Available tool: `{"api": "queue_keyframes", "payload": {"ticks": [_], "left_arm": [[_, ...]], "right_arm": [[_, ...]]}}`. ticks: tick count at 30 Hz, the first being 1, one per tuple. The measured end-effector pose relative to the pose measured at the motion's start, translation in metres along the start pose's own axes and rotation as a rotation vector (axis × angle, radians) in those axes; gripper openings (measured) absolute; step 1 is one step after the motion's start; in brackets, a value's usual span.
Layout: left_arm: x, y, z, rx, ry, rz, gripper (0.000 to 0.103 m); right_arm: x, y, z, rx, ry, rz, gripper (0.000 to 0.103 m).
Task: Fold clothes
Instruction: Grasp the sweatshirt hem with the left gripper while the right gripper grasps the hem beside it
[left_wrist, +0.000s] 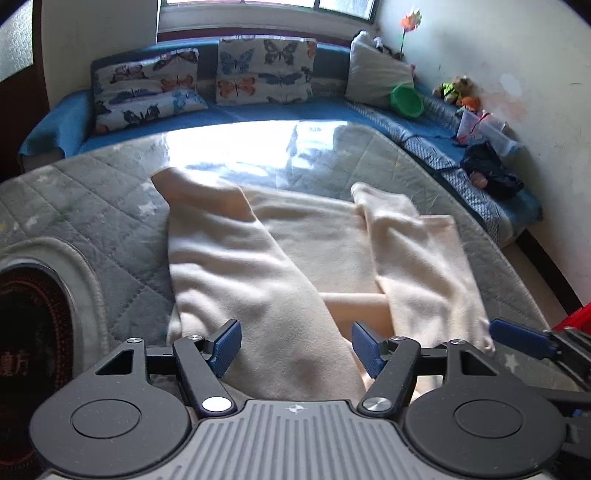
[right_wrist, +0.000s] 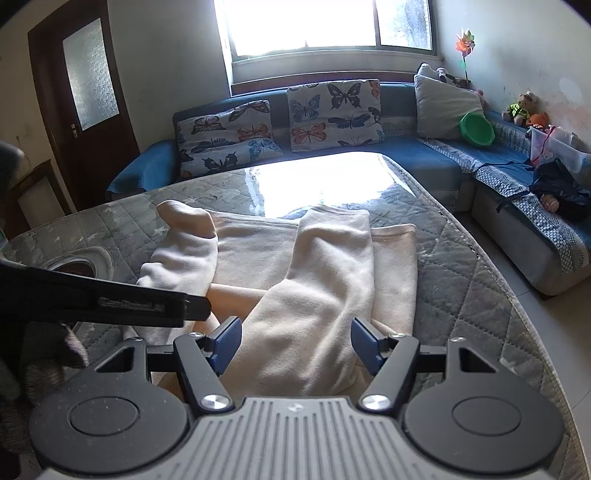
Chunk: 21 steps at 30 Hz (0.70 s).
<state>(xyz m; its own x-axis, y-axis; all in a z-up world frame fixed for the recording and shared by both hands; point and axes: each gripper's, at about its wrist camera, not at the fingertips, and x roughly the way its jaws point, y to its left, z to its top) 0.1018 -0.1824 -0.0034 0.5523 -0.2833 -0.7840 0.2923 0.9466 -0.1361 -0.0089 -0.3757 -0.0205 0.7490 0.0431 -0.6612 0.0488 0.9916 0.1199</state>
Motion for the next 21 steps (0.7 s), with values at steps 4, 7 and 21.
{"api": "queue_keyframes", "payload": {"ticks": [4,7,21], "left_arm": [[-0.001,0.011,-0.005,-0.010,0.002,-0.016,0.022],[-0.012,0.026,-0.008,-0.053,-0.014,-0.051,0.012],[-0.053,0.060,-0.018,-0.102,-0.083,-0.079,0.004]], "right_arm": [[0.000,0.000,0.002,-0.007,0.000,-0.001,0.068],[0.003,0.003,0.005,-0.030,-0.005,0.025,0.068],[0.050,0.031,0.004,-0.103,0.074,0.005,0.046]]}}
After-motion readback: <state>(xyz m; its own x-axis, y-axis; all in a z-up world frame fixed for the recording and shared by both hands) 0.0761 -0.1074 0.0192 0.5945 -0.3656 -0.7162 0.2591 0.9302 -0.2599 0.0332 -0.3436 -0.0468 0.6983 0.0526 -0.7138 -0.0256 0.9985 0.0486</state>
